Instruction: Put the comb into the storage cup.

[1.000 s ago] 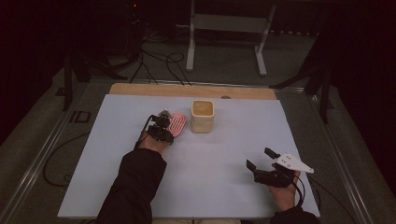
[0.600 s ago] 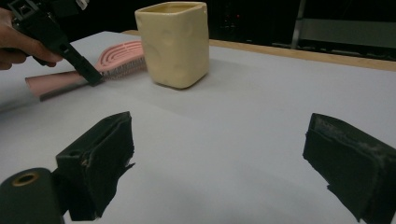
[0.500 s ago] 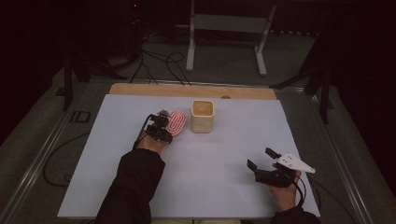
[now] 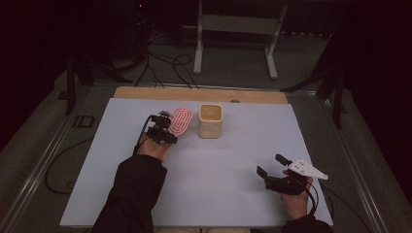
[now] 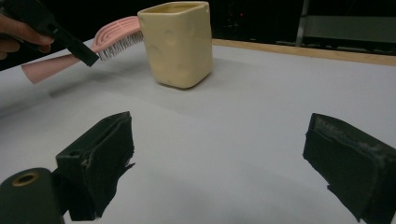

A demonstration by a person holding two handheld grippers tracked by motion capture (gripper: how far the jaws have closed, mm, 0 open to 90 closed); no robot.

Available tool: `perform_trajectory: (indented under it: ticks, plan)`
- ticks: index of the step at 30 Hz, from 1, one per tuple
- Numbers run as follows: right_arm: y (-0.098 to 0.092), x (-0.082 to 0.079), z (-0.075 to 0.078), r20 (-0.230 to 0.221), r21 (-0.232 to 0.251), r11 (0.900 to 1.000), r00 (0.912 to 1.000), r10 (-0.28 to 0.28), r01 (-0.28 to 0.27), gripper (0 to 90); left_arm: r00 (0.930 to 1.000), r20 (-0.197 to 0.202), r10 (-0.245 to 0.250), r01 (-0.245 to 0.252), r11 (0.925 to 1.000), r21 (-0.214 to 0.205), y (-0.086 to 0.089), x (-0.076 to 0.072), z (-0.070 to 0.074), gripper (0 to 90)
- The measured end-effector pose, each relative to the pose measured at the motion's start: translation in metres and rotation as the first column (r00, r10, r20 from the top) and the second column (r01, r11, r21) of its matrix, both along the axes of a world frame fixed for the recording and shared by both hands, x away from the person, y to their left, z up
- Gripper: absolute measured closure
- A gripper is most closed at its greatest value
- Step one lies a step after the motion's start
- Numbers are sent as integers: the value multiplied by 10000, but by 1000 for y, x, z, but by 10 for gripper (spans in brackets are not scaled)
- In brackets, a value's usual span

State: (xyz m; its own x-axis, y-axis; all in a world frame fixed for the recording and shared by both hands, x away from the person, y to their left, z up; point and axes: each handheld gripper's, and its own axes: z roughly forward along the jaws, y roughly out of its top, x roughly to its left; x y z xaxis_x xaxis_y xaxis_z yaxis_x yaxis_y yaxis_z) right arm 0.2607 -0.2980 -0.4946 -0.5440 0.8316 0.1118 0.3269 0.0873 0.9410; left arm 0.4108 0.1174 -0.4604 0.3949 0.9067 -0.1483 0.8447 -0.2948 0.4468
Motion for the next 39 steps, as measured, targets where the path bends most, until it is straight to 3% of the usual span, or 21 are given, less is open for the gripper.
perform_trajectory:
  ticks: [7,13,18,29,33,34,39]
  plan:
    - [0,0,-1,-98,48,10000,9999,72,-72,84,9988,495,-58,69,9997,-227,4,-6,11,706]
    - [0,1,-1,-107,56,9999,9999,92,-91,84,9921,1242,-184,248,9985,-495,6,-12,22,706]
    - [1,1,-2,-169,102,9999,9998,93,-91,83,9850,1695,-335,414,9982,-433,6,-16,27,706]
    - [-1,2,-2,-389,409,9990,9991,180,-164,83,9623,2598,-803,871,9961,-147,1,-28,37,706]
    - [0,3,0,-372,471,9987,9990,228,-211,83,9545,2851,-871,984,9948,-257,1,-31,38,706]
    - [1,3,1,-365,511,9984,9990,250,-231,83,9483,3015,-992,1106,9936,-208,0,-32,39,706]
    - [3,3,8,-277,525,9979,9989,382,-368,83,9393,3271,-1031,1208,9921,-341,-3,-34,40,706]
